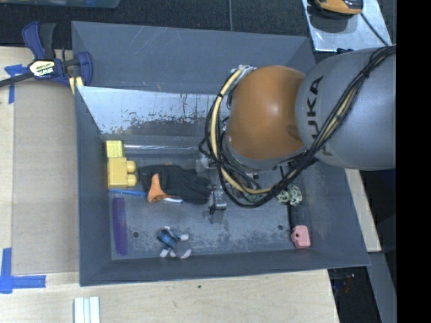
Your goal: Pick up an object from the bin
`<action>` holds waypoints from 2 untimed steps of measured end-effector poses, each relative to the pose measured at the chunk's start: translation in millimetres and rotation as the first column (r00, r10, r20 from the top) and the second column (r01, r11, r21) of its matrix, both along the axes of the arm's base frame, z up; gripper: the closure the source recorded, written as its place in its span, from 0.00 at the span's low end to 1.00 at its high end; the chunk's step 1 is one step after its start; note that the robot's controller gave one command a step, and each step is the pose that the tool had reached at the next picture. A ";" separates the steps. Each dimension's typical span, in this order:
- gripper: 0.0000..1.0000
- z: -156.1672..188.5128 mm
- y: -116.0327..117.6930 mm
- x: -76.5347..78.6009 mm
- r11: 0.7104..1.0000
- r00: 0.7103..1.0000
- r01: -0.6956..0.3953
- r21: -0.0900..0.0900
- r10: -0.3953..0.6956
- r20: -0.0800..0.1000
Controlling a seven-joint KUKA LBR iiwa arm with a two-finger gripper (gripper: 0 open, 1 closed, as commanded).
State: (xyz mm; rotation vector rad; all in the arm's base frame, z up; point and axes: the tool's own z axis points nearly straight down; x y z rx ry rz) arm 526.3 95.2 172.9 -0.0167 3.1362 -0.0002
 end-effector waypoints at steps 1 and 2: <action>0.00 -44.3 -4.3 17.7 0.999 0.999 0.044 0.003 -0.044 0.015; 0.00 -20.4 -0.4 18.8 0.999 0.999 0.044 0.001 -0.044 0.002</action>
Offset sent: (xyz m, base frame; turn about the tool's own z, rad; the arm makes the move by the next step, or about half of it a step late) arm 0.0268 0.0138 0.1029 0.0077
